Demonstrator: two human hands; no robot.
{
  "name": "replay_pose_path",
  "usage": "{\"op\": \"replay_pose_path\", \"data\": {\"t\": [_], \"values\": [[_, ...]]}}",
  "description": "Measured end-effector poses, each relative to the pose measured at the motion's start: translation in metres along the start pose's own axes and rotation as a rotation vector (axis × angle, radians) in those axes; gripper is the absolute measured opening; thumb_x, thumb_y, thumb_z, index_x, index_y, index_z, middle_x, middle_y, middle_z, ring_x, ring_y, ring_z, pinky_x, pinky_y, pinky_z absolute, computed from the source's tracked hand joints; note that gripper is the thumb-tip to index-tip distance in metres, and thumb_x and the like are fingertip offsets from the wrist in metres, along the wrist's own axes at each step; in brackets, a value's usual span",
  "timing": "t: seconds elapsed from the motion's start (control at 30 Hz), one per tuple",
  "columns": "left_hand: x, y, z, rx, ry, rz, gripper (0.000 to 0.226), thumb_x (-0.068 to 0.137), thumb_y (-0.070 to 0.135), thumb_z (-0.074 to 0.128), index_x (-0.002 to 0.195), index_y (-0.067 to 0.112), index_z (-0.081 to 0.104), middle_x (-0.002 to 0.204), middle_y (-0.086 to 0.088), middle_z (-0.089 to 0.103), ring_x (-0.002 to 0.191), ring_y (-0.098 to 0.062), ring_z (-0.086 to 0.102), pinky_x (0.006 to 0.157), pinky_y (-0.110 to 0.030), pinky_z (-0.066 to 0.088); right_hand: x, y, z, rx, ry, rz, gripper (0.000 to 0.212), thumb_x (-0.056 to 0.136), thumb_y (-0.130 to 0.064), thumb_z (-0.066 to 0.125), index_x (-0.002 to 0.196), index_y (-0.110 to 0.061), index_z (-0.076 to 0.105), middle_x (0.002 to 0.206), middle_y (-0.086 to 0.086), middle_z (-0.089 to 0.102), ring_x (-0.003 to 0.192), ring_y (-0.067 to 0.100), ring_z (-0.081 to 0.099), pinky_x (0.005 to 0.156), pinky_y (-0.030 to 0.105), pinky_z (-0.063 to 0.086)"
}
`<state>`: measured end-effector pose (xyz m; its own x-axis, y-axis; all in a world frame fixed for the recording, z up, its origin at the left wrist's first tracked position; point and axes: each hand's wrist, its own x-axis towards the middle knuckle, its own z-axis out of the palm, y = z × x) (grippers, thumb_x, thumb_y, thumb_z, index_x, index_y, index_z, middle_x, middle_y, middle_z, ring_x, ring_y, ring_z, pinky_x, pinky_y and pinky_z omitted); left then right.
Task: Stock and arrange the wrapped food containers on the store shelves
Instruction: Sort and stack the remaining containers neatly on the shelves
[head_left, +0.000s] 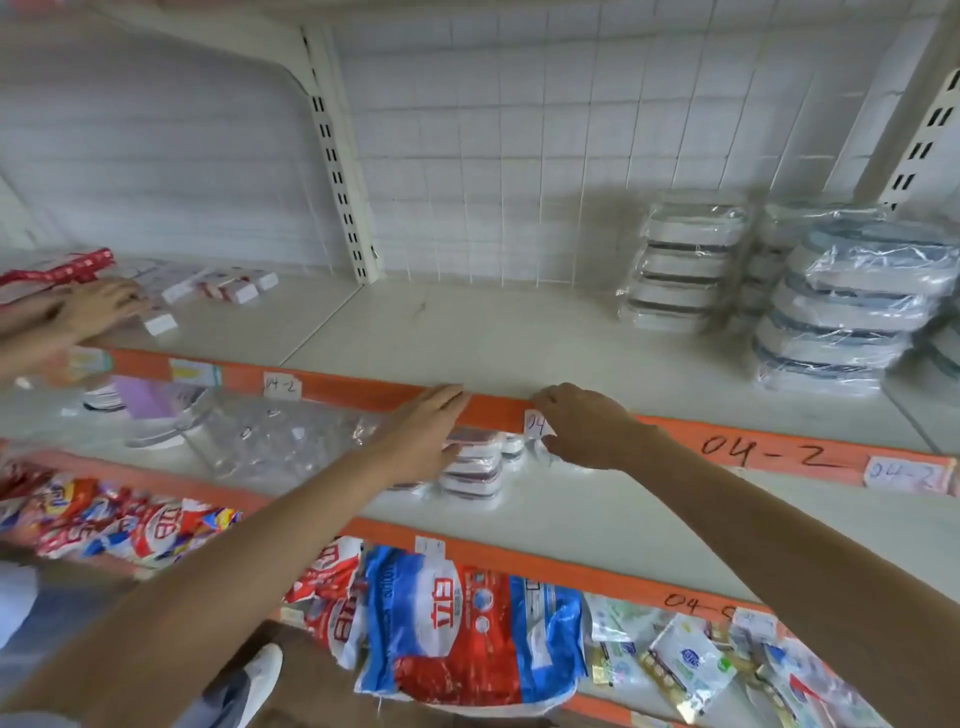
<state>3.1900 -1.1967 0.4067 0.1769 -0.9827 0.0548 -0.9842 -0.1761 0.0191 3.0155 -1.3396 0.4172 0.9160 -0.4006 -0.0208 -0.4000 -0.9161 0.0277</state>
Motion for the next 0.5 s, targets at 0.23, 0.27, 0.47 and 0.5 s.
{"op": "replay_pose_path", "data": {"t": [0.23, 0.27, 0.47, 0.5], "values": [[-0.085, 0.015, 0.041, -0.080, -0.067, -0.019, 0.054, 0.094, 0.027, 0.048, 0.143, 0.008, 0.035, 0.150, -0.006, 0.032, 0.136, -0.019, 0.032, 0.109, -0.030, 0.030, -0.065, -0.048, 0.035, -0.044, 0.017, 0.028, 0.058, 0.092, -0.026, 0.048, 0.145, -0.014, 0.028, 0.155, 0.003, 0.018, 0.142, 0.019, 0.018, 0.109, 0.035, 0.024], [-0.093, 0.020, 0.046, -0.097, -0.084, -0.020, 0.053, 0.094, 0.027, 0.048, 0.143, 0.008, 0.036, 0.148, -0.006, 0.033, 0.135, -0.020, 0.034, 0.108, -0.032, 0.032, -0.075, -0.052, 0.041, -0.047, -0.021, 0.023, 0.058, 0.092, -0.027, 0.047, 0.146, -0.015, 0.027, 0.156, 0.002, 0.018, 0.141, 0.018, 0.018, 0.109, 0.035, 0.025], [-0.104, 0.039, 0.058, -0.168, -0.066, -0.019, 0.050, 0.094, 0.026, 0.050, 0.141, 0.010, 0.039, 0.143, -0.004, 0.040, 0.130, -0.019, 0.039, 0.104, -0.030, 0.035, -0.101, -0.051, 0.064, -0.047, -0.168, 0.072, 0.061, 0.094, -0.029, 0.047, 0.148, -0.014, 0.021, 0.155, 0.002, 0.017, 0.141, 0.018, 0.016, 0.109, 0.036, 0.027], [-0.102, 0.041, 0.059, -0.167, -0.057, -0.028, 0.049, 0.094, 0.026, 0.049, 0.140, 0.009, 0.040, 0.142, -0.005, 0.041, 0.129, -0.019, 0.040, 0.103, -0.030, 0.035, -0.101, -0.048, 0.066, -0.038, -0.174, 0.083, 0.062, 0.094, -0.029, 0.047, 0.148, -0.013, 0.021, 0.155, 0.002, 0.017, 0.141, 0.018, 0.016, 0.109, 0.037, 0.027]]}}
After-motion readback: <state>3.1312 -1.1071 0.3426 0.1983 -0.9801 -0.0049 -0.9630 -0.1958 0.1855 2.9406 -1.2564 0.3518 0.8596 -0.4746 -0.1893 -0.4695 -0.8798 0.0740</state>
